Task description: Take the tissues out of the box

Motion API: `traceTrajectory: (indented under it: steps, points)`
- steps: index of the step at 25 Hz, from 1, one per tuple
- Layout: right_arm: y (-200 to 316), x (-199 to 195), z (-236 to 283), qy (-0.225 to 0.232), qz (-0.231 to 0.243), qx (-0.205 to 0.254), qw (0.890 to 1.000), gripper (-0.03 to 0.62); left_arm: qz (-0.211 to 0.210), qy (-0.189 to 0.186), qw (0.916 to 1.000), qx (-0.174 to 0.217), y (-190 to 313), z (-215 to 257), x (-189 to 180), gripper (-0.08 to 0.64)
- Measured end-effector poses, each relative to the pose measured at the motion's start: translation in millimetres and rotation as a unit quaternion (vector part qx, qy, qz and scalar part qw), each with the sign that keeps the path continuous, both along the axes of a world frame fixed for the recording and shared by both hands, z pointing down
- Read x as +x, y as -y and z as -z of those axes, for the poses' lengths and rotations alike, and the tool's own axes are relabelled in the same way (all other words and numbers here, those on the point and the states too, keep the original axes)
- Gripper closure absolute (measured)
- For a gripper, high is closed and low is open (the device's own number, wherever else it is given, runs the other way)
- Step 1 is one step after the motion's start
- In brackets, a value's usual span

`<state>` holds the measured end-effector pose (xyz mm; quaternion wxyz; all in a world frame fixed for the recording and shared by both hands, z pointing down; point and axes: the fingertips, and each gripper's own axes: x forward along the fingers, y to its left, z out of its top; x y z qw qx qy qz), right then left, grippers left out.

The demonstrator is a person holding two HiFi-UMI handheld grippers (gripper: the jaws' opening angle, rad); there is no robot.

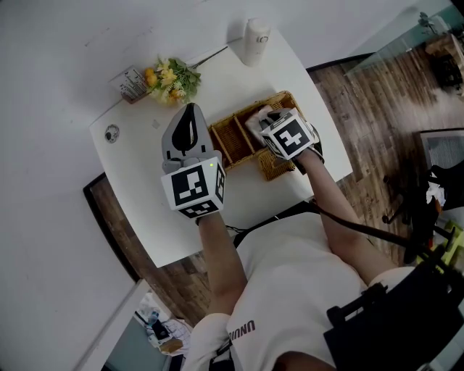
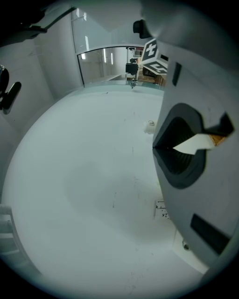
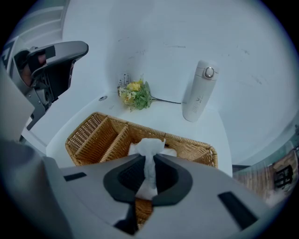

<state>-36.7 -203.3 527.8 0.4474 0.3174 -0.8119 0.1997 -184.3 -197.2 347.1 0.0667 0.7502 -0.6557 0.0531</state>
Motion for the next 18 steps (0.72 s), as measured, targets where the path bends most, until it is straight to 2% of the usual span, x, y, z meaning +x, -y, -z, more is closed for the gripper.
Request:
traceTrajectory:
  steps: [18]
  points:
    - [2,7,13,0.002,-0.012,0.021,1.0,0.555,-0.005,-0.002,1.0,0.006,-2,2,4,0.546]
